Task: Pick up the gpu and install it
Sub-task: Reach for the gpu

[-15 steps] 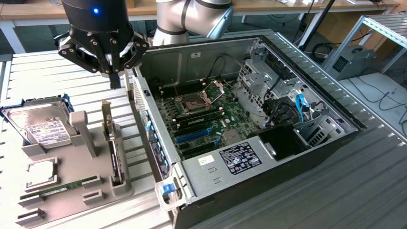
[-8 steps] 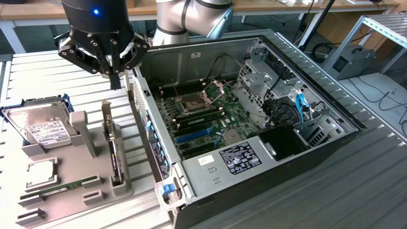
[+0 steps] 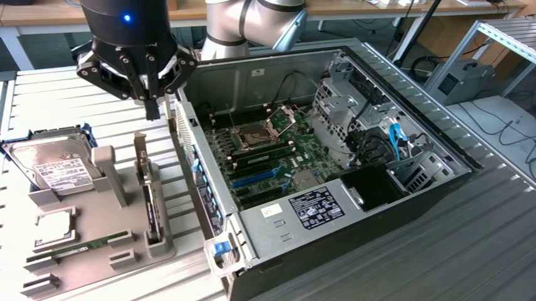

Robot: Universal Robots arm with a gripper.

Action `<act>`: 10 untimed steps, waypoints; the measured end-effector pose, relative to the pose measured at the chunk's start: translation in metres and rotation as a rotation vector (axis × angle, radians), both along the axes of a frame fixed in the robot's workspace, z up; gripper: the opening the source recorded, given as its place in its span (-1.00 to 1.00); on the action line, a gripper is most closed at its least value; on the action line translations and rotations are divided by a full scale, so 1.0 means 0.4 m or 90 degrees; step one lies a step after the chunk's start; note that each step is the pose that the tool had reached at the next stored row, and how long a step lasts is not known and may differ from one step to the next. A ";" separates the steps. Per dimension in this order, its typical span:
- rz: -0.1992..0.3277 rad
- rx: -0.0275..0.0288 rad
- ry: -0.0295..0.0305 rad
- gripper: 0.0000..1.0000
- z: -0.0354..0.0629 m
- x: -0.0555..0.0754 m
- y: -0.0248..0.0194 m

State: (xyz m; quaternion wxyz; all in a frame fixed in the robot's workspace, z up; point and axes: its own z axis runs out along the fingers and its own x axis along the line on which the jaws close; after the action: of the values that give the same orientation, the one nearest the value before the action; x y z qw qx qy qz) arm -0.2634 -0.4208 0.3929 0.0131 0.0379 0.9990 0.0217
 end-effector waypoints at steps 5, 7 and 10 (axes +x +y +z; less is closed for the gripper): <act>0.000 0.0000 0.0000 -0.79 0.000 0.000 -0.005; 0.000 0.0000 0.0001 -0.79 0.000 0.000 -0.007; 0.000 0.0000 0.0000 -0.79 0.000 0.000 -0.010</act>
State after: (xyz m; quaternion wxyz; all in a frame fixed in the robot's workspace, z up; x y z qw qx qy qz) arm -0.2634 -0.4247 0.3929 0.0131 0.0379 0.9990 0.0217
